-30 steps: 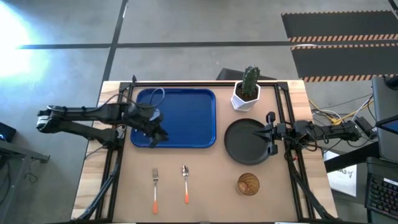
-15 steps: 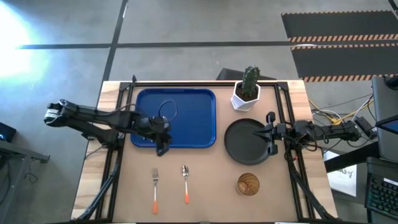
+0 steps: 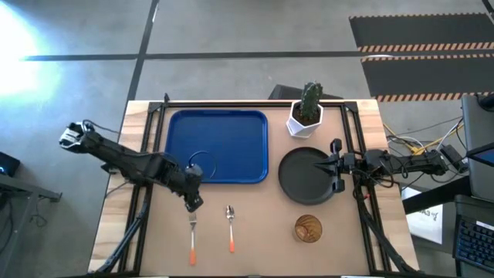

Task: Pick and place plate/cup/fork/spoon on tray
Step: Put the orange fork on the blue tray

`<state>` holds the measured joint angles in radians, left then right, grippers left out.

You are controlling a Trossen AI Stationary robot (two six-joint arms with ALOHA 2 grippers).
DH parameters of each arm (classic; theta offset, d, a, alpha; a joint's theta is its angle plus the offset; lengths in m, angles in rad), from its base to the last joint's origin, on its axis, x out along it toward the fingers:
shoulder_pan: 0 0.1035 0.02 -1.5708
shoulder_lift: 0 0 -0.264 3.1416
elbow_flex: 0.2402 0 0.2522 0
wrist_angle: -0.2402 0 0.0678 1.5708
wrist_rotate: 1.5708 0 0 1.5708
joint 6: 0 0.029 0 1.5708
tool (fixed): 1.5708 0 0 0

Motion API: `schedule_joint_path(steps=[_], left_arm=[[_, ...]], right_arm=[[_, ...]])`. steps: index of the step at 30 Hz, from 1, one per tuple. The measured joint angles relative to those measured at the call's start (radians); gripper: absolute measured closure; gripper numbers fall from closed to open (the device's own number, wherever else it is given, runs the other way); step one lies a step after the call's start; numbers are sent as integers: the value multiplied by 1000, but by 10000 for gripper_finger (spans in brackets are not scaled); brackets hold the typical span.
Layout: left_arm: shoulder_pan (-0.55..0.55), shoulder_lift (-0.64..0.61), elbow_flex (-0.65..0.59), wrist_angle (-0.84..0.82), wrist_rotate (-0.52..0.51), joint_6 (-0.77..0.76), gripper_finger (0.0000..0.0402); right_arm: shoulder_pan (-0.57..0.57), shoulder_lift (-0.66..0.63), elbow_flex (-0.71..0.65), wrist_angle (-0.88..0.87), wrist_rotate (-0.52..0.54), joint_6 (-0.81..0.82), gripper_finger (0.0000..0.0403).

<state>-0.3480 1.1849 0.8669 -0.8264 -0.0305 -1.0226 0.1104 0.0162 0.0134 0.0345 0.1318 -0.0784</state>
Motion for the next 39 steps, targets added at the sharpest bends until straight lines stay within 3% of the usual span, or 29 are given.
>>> schedule_joint_path(steps=[5,10,17,23,31,39], left_arm=[[-5,27,-43,8,-17,-45,333],[22,58,-86,12,175,-70,333],[0,114,-63,69,338,-128,333],[-40,138,-47,89,398,-203,333],[-47,114,-52,192,299,-282,333],[-168,108,23,218,-18,-269,357]], right_arm=[[0,0,0,0,0,0,394],[0,0,0,0,0,0,394],[0,0,0,0,0,0,394],[0,0,0,0,0,0,394],[0,2,0,0,0,0,394],[0,6,0,0,0,0,394]])
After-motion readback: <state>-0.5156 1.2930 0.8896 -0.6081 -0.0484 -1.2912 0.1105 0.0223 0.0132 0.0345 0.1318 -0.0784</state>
